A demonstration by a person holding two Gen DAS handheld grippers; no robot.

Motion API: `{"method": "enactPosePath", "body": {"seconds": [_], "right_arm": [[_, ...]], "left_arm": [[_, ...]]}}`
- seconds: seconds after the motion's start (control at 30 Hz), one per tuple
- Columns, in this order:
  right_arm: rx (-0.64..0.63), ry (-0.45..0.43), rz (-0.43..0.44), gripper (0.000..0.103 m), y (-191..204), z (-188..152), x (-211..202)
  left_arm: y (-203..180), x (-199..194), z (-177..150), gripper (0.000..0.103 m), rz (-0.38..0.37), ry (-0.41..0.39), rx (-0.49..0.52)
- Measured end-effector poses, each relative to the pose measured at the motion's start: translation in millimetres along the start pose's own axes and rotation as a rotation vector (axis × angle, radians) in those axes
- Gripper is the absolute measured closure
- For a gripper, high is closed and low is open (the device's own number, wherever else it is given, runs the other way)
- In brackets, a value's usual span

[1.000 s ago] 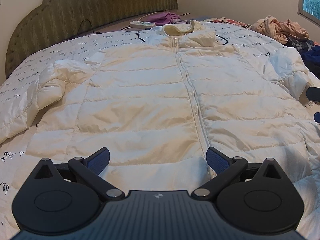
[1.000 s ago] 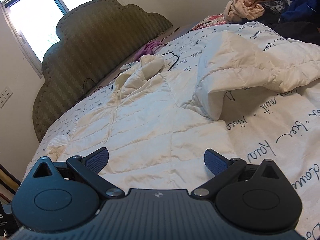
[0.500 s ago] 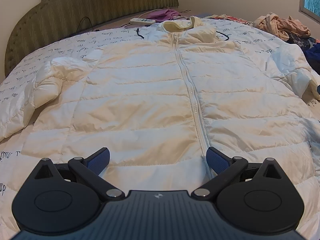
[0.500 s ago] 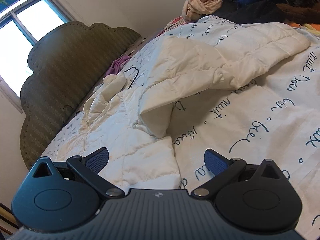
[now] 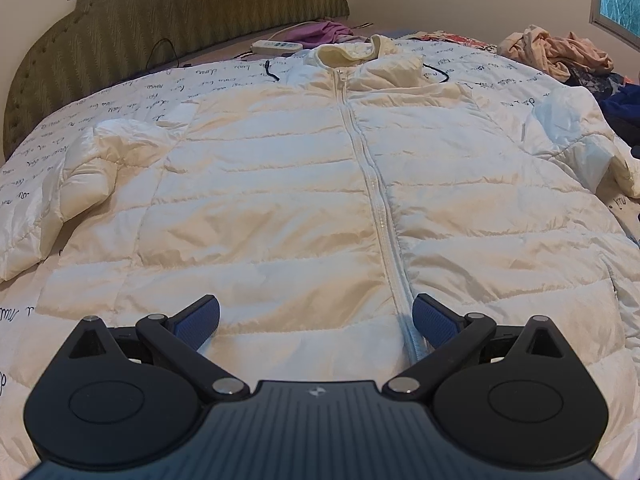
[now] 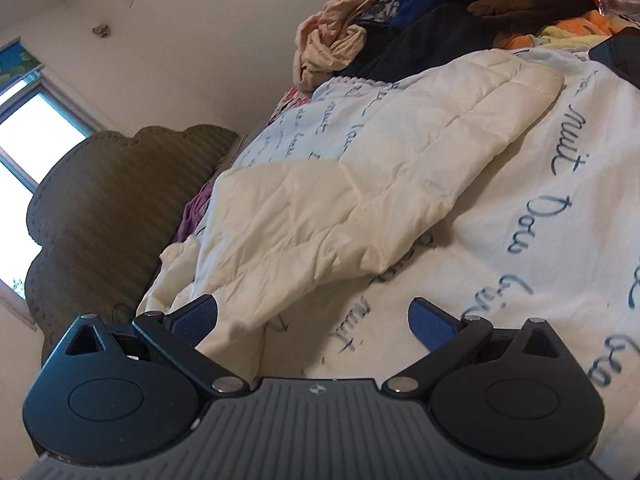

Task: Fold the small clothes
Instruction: 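Move the right gripper over the jacket to the sleeve cuff, then close the right gripper on the sleeve cuff and lift it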

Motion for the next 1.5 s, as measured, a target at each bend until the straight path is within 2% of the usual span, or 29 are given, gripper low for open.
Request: {"method": "enactPosePath", "body": {"seconds": [0.07,0.13,0.33,0.43,0.5,0.57,0.67,0.77,0.9,1.03,1.2,1.33,1.5], "right_arm": [[0.008,-0.041,-0.029,0.001,-10,15,8],[0.030,-0.076,-0.053,0.007,-23,31,16],[0.170,-0.200,-0.068,0.031,-71,77,20],[0.204,-0.225,-0.082,0.053,-92,99,19],[0.223,-0.220,-0.116,0.084,-105,108,20],[0.223,-0.233,-0.146,0.089,-112,115,14],[0.104,-0.272,-0.239,0.091,-107,132,0],[-0.020,-0.355,-0.328,0.092,-91,153,-25],[-0.185,-0.438,-0.347,0.092,-40,157,-51],[-0.383,-0.426,-0.221,0.092,38,132,-55],[-0.526,-0.308,-0.047,0.092,117,80,-41],[-0.663,-0.208,0.042,0.091,167,33,-22],[-0.749,-0.062,0.115,0.091,212,-25,9]], "left_arm": [[0,-1,0,0.000,-0.002,0.003,-0.002],[1,-2,-1,0.000,-0.005,0.006,-0.004],[3,-1,0,0.000,-0.001,0.015,-0.005],[2,1,0,0.000,-0.013,0.023,-0.015],[2,1,1,0.000,-0.020,0.026,-0.020],[1,1,1,0.000,-0.021,0.029,-0.013],[3,-2,4,0.000,-0.019,0.018,0.000],[9,-6,9,0.000,-0.009,-0.004,0.000],[22,-6,15,0.000,0.003,-0.014,-0.021],[32,-4,14,0.000,0.009,-0.007,-0.042],[39,-2,10,0.000,0.037,-0.011,-0.038],[45,0,7,0.000,0.047,-0.007,-0.042],[51,3,5,0.000,0.054,-0.001,-0.054]]}}
Point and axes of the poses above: each gripper's, at about its wrist camera, not at the fingertips, and x roughly the way its jaws point, y to its left, z to its top, the point moved 9 cm from there along x, roughly the way its jaws point, and after that the axes turned 4 degrees about -x, right-handed, at the moved point
